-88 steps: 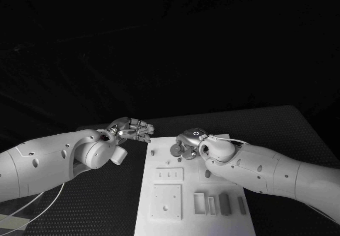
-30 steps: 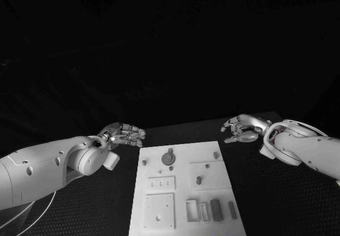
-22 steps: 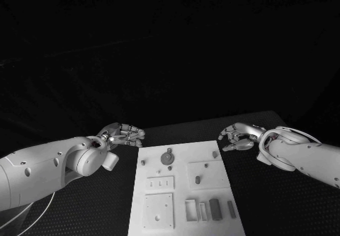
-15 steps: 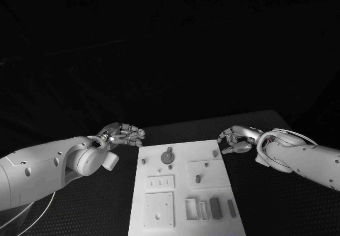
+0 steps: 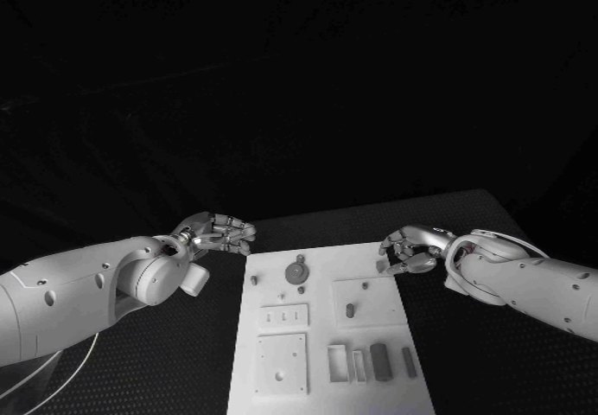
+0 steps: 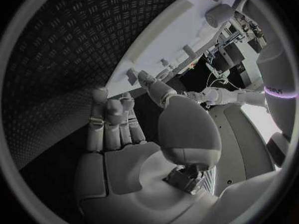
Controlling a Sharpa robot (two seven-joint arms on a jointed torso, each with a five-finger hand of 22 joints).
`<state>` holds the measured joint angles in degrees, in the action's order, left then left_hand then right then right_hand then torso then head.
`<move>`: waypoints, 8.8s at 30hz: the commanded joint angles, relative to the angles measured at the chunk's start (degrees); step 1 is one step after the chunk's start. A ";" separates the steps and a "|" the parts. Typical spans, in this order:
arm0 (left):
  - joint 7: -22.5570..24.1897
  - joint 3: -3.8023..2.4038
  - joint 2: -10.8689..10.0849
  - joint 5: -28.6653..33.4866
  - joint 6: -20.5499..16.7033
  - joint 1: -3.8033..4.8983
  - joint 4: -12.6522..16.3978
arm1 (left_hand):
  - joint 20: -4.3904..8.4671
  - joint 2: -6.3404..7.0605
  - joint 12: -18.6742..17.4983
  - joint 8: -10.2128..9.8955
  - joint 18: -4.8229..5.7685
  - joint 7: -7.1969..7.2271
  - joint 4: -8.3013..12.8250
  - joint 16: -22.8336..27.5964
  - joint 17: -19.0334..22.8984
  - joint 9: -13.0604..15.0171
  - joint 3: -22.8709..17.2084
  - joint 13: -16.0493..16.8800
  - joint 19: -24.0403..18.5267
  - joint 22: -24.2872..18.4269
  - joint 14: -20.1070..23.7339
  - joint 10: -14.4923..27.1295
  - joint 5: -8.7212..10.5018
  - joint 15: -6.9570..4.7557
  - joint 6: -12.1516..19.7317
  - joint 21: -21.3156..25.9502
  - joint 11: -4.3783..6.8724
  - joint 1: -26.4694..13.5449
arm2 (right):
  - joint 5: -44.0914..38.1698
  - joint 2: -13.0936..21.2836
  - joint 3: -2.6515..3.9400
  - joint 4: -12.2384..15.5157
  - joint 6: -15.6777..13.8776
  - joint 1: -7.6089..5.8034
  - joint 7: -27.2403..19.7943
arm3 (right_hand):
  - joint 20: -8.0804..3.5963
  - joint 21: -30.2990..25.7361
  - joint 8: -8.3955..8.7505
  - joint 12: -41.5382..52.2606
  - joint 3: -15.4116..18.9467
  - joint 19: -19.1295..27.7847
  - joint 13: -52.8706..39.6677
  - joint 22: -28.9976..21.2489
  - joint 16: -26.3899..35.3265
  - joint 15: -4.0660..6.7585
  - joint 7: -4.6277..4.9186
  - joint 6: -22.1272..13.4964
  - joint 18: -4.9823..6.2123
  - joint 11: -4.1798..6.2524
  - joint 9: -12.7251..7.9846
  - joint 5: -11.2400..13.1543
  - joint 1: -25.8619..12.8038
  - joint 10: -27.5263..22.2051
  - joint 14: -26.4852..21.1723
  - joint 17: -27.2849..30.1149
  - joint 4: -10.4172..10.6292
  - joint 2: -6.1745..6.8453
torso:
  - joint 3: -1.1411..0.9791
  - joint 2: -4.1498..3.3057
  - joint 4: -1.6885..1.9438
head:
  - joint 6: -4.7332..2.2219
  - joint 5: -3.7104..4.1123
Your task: Assemble the parts on the task board
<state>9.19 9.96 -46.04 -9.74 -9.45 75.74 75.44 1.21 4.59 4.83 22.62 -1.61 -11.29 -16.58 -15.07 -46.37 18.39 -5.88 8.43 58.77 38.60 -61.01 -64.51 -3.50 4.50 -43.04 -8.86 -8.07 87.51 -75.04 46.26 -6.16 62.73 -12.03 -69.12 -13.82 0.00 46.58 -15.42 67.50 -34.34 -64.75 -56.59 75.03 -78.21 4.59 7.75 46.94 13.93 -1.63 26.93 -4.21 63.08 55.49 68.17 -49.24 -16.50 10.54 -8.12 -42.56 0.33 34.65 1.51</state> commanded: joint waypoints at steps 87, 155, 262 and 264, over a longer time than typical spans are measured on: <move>0.38 -0.03 -0.26 -0.18 1.12 -0.07 0.44 | -0.07 -0.53 -0.43 -0.35 -1.01 -0.50 0.08 0.49 -0.27 0.15 0.66 0.11 0.26 0.14 -0.09 -0.04 0.07 0.09 0.03 0.47 -0.18 -0.10 | -4.02 -3.66 0.02 -4.37 -2.10 2.15 -0.74 | -0.98 1.72 -0.58 1.16 1.21 -1.50 0.15 0.99 -1.70 -0.43 0.76 2.87 1.07 -0.40 1.59 -0.15 1.21 1.62 1.62 -0.30 -0.11 -1.86 | 0.07 0.06 -0.08 | 0.94 -0.32; -4.65 -0.08 0.77 -6.68 1.40 0.62 1.14 | 0.92 -2.32 1.25 1.09 -0.99 2.20 -0.12 0.11 -3.49 1.73 1.93 2.88 2.00 1.64 -2.37 -5.89 0.25 -0.98 -7.47 0.15 2.44 -2.57 | -5.42 -3.92 0.76 2.82 -7.58 -1.22 7.77 | -1.70 2.74 -4.26 1.02 -0.06 -2.88 0.83 0.93 -2.14 2.23 -2.28 10.75 1.07 2.46 5.91 -0.21 -1.02 3.85 3.16 -0.15 0.19 -7.33 | 0.22 0.22 -0.35 | -0.07 -0.37; -19.48 0.05 8.65 -9.57 -0.95 1.94 4.91 | 1.51 -6.49 0.23 -1.11 -1.15 2.75 -0.10 1.36 -7.96 1.44 6.91 6.37 2.67 3.77 -3.50 -7.24 0.41 -1.64 -9.72 0.69 3.15 -7.16 | -12.55 -13.80 0.80 16.88 -6.33 -2.09 17.83 | -2.11 2.81 -3.81 0.78 -0.38 -3.77 1.01 0.81 -2.02 2.45 -2.44 11.02 1.07 2.64 6.57 -0.19 -2.13 4.49 3.98 0.00 0.61 -6.05 | 0.91 1.35 -0.50 | 0.55 -2.12; -19.49 0.05 8.59 -9.53 -0.93 1.94 4.91 | 1.58 -6.79 0.18 -1.17 -1.07 2.79 -0.08 1.42 -8.13 1.44 6.69 6.49 2.66 3.87 -3.58 -7.31 0.39 -1.67 -9.87 0.73 3.18 -6.18 | -12.55 -13.75 0.80 16.88 -6.32 -2.08 17.83 | -2.11 2.81 -3.81 0.78 -0.38 -3.77 1.01 0.81 -2.02 2.45 -2.45 11.02 1.07 2.65 6.58 -0.19 -2.13 4.49 3.98 0.00 0.61 -6.05 | 0.89 1.37 -0.51 | 0.62 -2.13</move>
<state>-12.33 10.29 -37.58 -19.95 -10.47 77.43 80.02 2.65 -2.19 5.08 21.26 -2.14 -8.49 -16.64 -13.96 -54.45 19.78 1.15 14.89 61.05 42.43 -64.19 -71.36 -3.04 2.96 -52.41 -8.42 -4.90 80.92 -86.84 32.61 -5.19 79.53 -20.00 -71.49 4.97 -1.64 49.01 -18.88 68.54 -34.48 -68.47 -55.67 75.03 -79.99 6.72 3.72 56.11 14.28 1.02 33.40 -4.16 61.24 59.61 72.16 -49.33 -15.89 4.25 -7.21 -41.20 -0.15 35.19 -0.60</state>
